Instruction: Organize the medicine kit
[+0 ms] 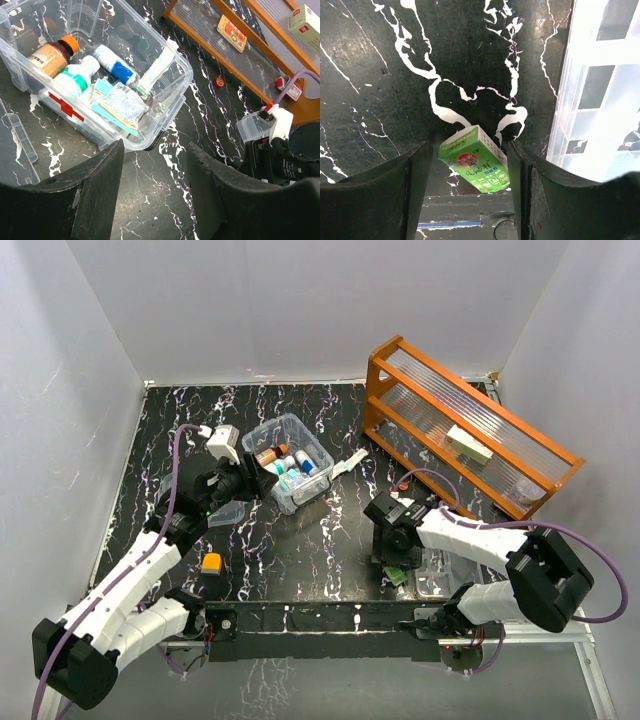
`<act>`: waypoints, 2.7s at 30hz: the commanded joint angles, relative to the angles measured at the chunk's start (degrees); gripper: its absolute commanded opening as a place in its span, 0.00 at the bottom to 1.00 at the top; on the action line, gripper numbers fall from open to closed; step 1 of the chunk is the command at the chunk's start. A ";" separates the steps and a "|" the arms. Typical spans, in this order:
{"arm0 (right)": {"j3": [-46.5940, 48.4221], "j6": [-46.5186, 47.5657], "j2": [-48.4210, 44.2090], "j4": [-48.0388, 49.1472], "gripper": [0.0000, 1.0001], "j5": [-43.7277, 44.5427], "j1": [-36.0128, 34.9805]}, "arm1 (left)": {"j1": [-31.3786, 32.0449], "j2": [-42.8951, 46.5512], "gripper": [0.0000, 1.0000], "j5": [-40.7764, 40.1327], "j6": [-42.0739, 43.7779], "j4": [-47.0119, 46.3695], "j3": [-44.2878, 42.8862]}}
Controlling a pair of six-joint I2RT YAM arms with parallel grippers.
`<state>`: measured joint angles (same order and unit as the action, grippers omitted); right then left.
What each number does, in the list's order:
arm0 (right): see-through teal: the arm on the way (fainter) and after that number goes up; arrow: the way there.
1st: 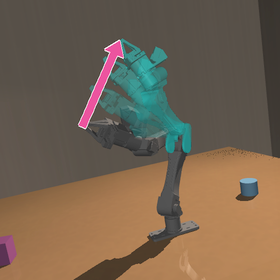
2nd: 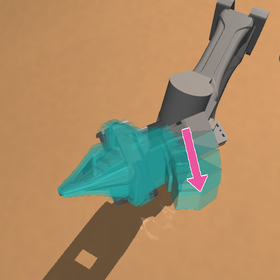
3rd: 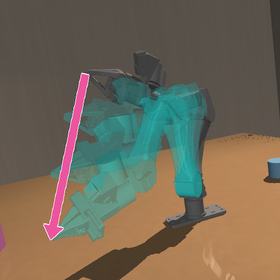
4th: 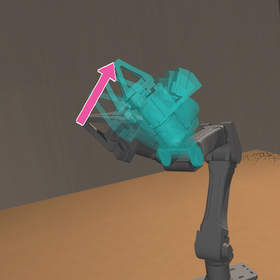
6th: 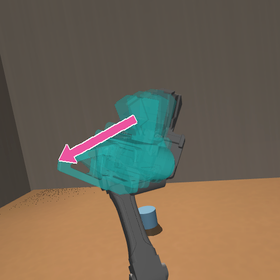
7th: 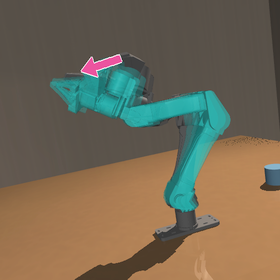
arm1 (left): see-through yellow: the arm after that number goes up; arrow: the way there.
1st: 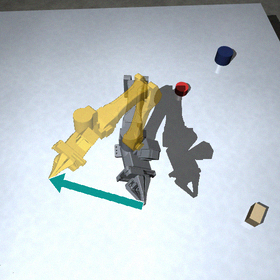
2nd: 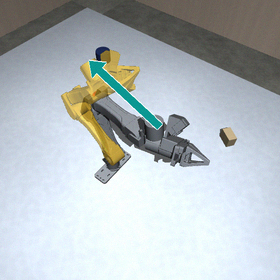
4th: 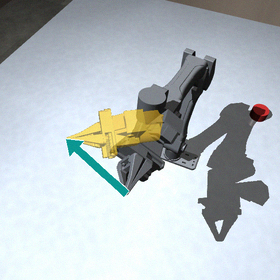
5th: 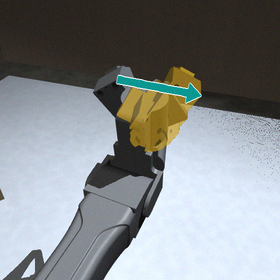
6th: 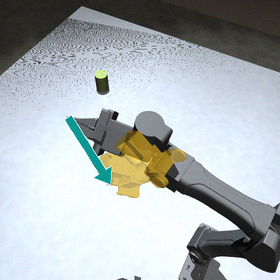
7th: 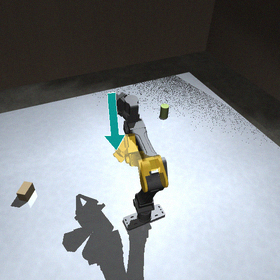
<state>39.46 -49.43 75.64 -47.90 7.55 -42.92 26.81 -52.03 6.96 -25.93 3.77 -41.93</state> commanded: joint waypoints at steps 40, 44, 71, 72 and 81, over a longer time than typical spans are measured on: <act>5.62 -11.67 -7.71 -9.45 0.84 22.36 7.79 | -0.09 4.04 0.53 -2.74 1.69 0.54 2.09; 3.16 -10.01 -6.25 -5.79 0.85 19.43 10.64 | -0.09 4.09 0.53 -2.74 1.68 0.53 2.07; 8.93 16.80 8.55 19.89 0.51 -0.64 7.66 | -0.09 3.72 0.54 -4.03 2.27 0.94 1.59; 9.78 16.86 9.33 20.43 0.49 -0.73 7.41 | -0.09 3.69 0.54 -4.08 2.29 1.04 1.56; 14.80 13.80 10.41 16.11 0.57 5.34 5.27 | -0.09 4.28 0.54 -4.50 2.38 1.81 1.54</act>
<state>50.70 -33.45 88.03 -29.76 7.16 -37.15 26.81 -49.01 3.36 -24.38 4.99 -40.16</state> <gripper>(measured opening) 0.529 0.538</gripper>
